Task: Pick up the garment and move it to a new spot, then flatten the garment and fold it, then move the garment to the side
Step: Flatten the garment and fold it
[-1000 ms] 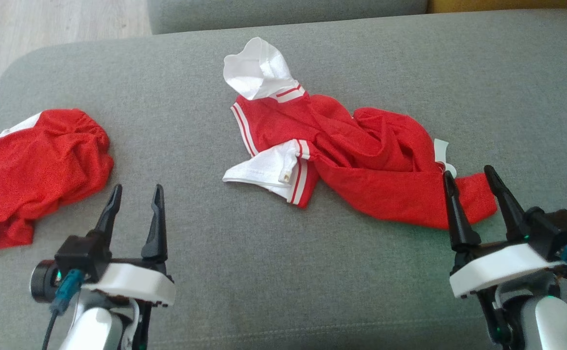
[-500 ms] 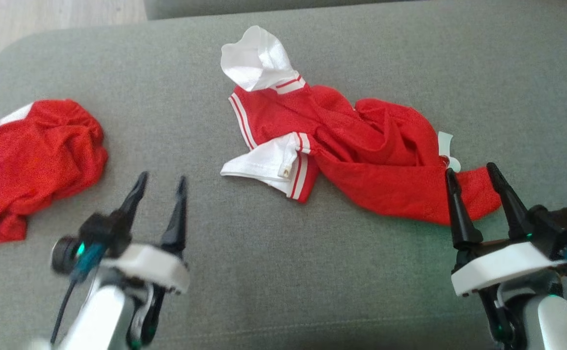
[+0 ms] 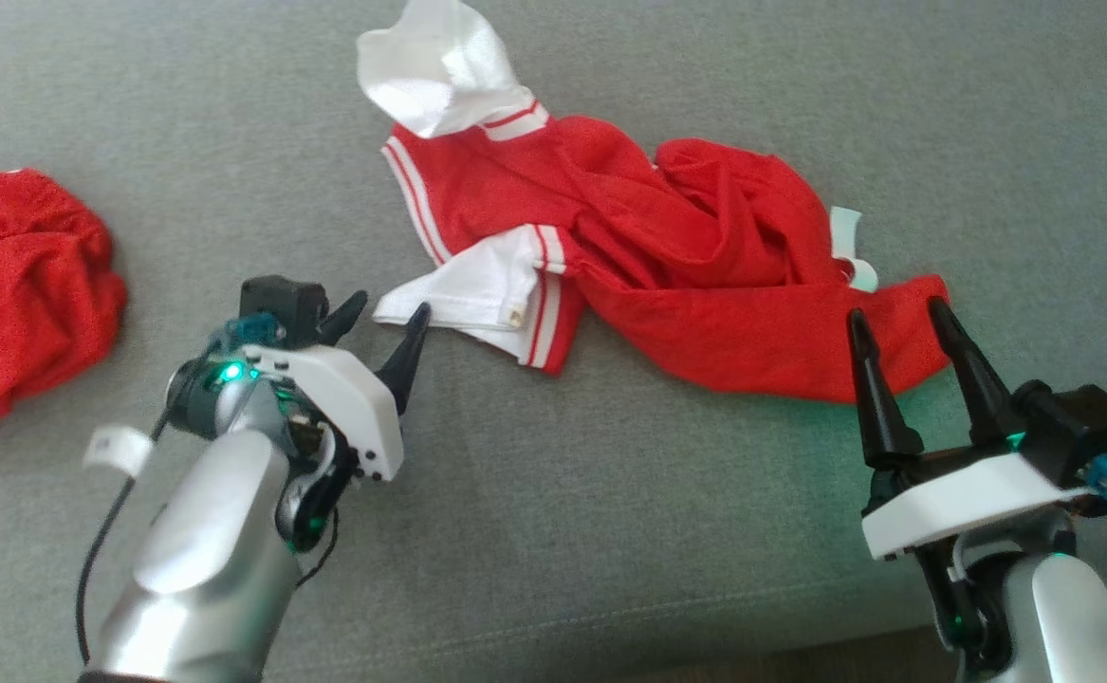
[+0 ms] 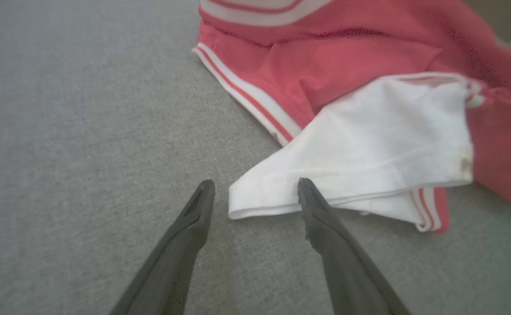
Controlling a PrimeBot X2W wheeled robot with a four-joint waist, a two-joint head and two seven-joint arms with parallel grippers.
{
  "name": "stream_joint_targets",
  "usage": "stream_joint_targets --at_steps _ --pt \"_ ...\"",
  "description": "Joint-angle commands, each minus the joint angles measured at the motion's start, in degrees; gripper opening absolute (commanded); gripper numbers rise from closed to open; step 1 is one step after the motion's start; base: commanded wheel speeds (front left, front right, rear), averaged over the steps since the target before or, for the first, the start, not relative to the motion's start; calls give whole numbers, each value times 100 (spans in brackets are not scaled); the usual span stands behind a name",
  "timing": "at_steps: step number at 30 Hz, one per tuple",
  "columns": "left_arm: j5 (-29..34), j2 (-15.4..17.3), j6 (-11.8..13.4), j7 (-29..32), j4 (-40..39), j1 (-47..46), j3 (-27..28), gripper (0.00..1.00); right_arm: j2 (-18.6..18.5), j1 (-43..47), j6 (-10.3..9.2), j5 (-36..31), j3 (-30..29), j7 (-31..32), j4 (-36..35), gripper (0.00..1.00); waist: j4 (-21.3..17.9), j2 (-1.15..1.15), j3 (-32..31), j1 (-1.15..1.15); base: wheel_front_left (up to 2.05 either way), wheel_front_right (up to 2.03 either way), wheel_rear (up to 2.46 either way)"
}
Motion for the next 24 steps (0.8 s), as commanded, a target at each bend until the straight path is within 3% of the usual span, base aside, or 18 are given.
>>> stream_joint_targets --at_steps 1,7,8,9,10,16,24 --pt "-94 98 -66 167 87 -398 143 100 -39 -171 24 55 147 -96 -146 100 -106 0 85 -1 0 0 0" --pt "-172 109 -160 449 524 -634 21 100 -39 -173 24 92 103 -139 -60 100 -136 0 140 -1 0 0 0" --pt "-150 123 -173 492 569 -655 -29 70 -39 -177 24 84 88 -132 -45 100 -134 0 141 -1 0 0 0" --pt "-145 126 -188 519 595 -668 -72 25 -39 -184 24 76 71 -117 -30 100 -130 0 139 -1 0 0 0" --pt "-144 128 -198 532 611 -674 -104 0 -39 -189 24 51 44 -76 -5 100 -126 0 135 -1 0 0 0" --pt "-80 152 -201 455 584 -678 -223 0 -45 -270 24 -109 -303 533 360 100 -70 0 111 -1 0 0 0" --pt "-41 129 -177 325 365 -728 -309 0 -356 -940 24 -163 -709 1062 1054 100 100 0 329 -1 0 0 0"
